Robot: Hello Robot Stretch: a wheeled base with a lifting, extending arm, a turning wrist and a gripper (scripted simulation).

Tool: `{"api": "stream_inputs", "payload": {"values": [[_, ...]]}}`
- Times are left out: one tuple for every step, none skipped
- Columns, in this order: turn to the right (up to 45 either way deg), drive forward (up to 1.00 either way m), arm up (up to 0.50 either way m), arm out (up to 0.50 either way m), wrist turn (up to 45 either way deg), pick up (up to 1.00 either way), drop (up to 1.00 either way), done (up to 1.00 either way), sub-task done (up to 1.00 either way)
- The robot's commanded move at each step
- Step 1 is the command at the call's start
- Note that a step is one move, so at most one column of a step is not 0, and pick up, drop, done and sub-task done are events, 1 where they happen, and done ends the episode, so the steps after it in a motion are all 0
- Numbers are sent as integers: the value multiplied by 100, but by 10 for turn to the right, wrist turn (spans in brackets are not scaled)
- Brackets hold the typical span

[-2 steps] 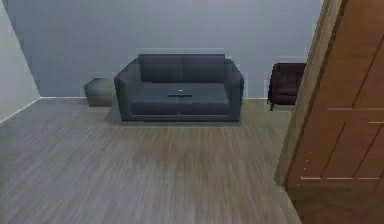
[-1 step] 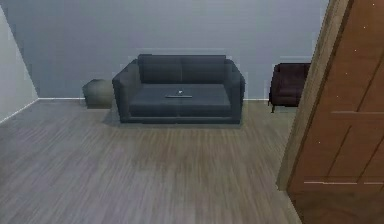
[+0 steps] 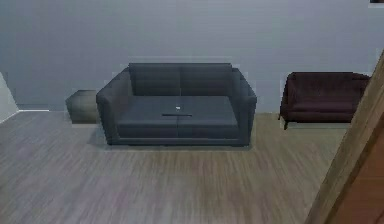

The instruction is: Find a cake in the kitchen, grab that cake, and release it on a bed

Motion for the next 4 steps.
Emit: {"api": "stream_inputs", "payload": {"values": [[450,0,0,0,0,0,0,0,0],[210,0,0,0,0,0,0,0,0],[0,100,0,0,0,0,0,0,0],[90,0,0,0,0,0,0,0,0]]}}
